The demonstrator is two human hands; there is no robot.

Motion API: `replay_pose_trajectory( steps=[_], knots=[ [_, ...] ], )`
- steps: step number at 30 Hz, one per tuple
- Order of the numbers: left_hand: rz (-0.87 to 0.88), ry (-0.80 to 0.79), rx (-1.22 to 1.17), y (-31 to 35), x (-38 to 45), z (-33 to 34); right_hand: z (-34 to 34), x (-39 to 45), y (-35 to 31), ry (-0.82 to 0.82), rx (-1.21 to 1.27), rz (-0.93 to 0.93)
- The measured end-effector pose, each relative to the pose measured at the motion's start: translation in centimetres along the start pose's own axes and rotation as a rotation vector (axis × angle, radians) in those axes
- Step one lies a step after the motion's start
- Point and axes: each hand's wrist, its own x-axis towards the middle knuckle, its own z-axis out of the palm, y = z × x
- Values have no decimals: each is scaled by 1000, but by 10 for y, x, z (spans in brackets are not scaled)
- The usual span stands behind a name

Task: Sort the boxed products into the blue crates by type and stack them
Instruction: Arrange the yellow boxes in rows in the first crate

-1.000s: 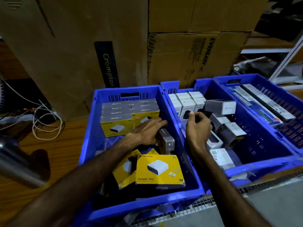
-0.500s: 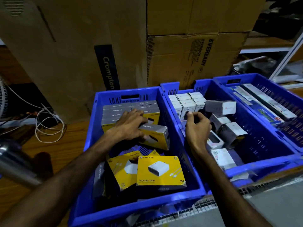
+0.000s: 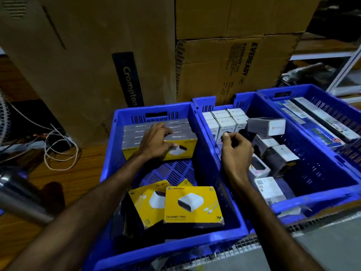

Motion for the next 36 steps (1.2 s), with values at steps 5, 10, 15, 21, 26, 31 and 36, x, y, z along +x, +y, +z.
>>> replay_pose_trajectory(
  steps=[5, 10, 15, 21, 26, 31, 36],
  knots=[
    [-139, 97, -193, -10, 6, 6, 0, 0, -1, -1, -3, -15],
    [-251, 87, -320, -9, 9, 12, 2, -1, 1, -15, 15, -11],
    [-315, 55, -443, -19, 15, 12, 0, -2, -1, -23, 23, -21],
    [-354, 42, -585, -29, 18, 4, 0, -3, -5, -22, 19, -19],
    [-199, 83, -439, -15, 10, 12, -1, -4, -5, -29, 33, -10],
    [-162, 114, -452, -8, 9, 15, -2, -5, -5, -23, 27, -22],
    [-237, 80, -572, -18, 12, 8, -1, -3, -4, -23, 33, -19]
  ],
)
